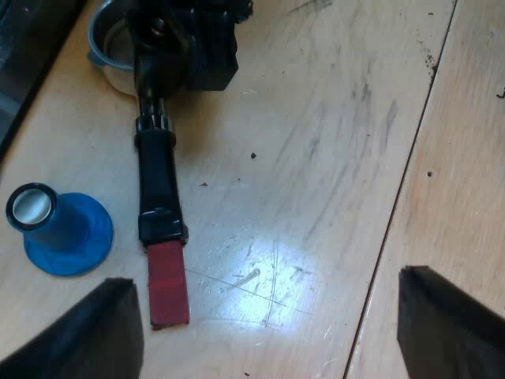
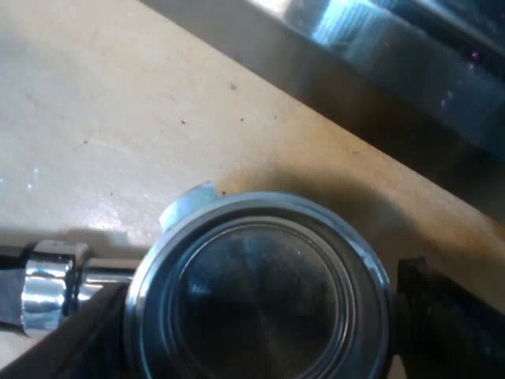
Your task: Put the handle in the coffee machine
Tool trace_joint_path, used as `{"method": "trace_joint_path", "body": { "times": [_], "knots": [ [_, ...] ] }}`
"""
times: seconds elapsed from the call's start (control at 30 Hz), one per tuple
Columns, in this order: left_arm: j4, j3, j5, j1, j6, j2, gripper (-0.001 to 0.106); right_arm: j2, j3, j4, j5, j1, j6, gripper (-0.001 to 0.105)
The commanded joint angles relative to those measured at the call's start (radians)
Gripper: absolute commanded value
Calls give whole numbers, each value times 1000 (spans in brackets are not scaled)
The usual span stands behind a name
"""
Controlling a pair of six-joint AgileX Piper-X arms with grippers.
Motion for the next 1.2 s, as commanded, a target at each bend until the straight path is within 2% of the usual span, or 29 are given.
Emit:
{"method": "trace_joint_path", "body": {
  "times": [0.03, 0.33, 0.47, 0.73, 0.83, 1.03, 1.2],
  "knots": [
    [2, -4, -9, 1, -1, -3, 68, -12, -7, 8, -11, -1, 13, 0],
    [2, -4, -6, 1, -1, -3, 68, -90, -7, 106, -11, -1, 33, 0],
    [2, -4, 41, 1, -1, -3, 68, -128, -7, 178, -11, -1, 61, 0],
    [2, -4, 45, 1, -1, -3, 68, -205, -7, 289, -11, -1, 111, 0],
    [2, -4, 67, 1, -1, -3, 68, -239, -7, 313, -11, -1, 144, 0],
    [2, -4, 111, 1, -1, -3, 68, -308, -7, 353, -11, -1, 167, 0],
    [2, -4, 135, 1, 34, -3, 68, -359, -7, 373, -11, -1, 167, 0]
  ]
}}
